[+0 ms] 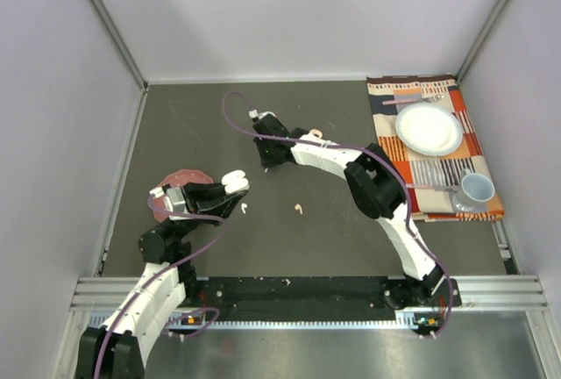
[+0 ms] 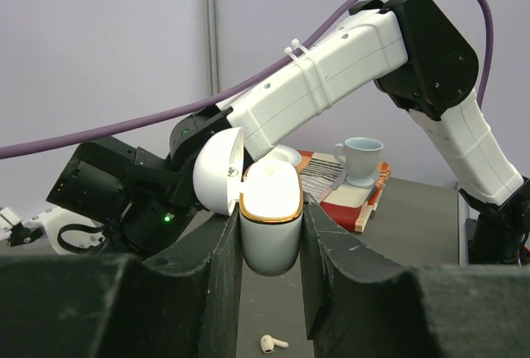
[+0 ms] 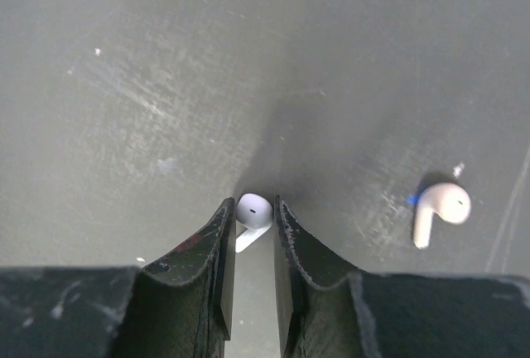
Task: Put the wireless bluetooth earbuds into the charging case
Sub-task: Insert the right earbud into the right side groove of the charging case.
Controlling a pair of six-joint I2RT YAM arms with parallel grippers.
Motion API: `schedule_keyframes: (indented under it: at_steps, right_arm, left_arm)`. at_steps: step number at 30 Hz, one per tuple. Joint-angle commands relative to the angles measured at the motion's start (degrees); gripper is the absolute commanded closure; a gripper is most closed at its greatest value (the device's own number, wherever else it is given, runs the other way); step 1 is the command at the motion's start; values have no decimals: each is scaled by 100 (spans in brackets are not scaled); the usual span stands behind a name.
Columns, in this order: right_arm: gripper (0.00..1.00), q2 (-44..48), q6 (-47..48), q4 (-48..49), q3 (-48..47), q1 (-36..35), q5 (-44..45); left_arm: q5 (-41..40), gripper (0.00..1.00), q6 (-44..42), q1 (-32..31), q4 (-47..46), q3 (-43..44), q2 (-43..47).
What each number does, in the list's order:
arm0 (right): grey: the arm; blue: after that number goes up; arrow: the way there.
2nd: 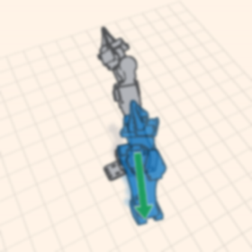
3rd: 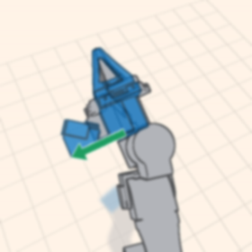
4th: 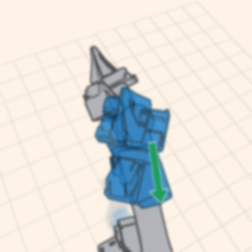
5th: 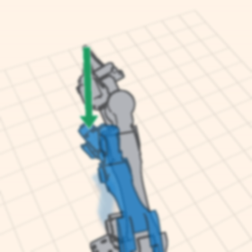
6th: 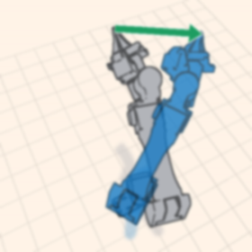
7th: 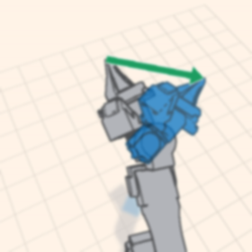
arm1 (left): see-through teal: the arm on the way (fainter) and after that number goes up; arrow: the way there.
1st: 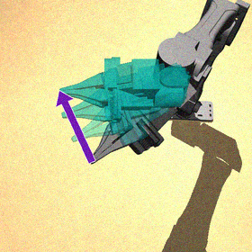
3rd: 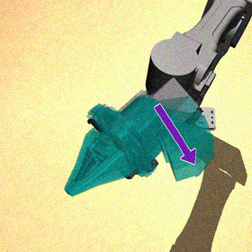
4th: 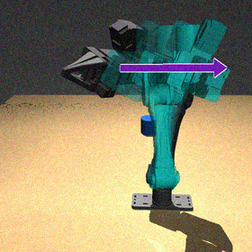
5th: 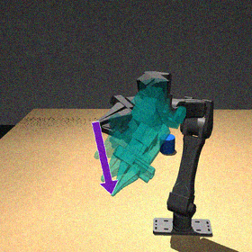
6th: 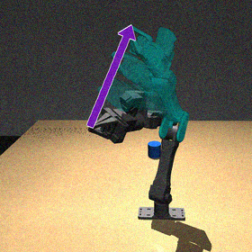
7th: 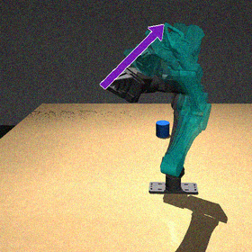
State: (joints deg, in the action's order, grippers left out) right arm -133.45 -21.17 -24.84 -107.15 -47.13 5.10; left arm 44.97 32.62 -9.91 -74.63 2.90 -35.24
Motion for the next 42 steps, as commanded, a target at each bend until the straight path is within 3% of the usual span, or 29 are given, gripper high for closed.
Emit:
schedule_keyframes:
  at_steps: [1, 9, 18, 24, 33, 42]
  right_arm:
    - [86, 705, 25, 286, 370, -59, 412]
    - [88, 2321, 192, 1594, 2230, -59, 1229]
    - [89, 4229, 209, 2439, 3857, -59, 1775]
    - [89, 5205, 499, 2695, 4273, -120, 1871]
    - [89, 6435, 1782, 3722, 5020, -876, 2390]
    - [89, 6893, 2670, 4206, 5231, -1508, 2205]
  left_arm:
    - [-15, 100, -72, 24, -649, 194, 18]
    - [196, 100, -2, 24, -210, 431, 132]
    - [196, 100, 86, 24, -210, 405, 202]
    - [231, 100, -193, 16, 184, 431, 176]
    - [433, 100, -212, -2, 529, 563, 18]
    - [627, 100, -361, -19, 765, 598, 52]
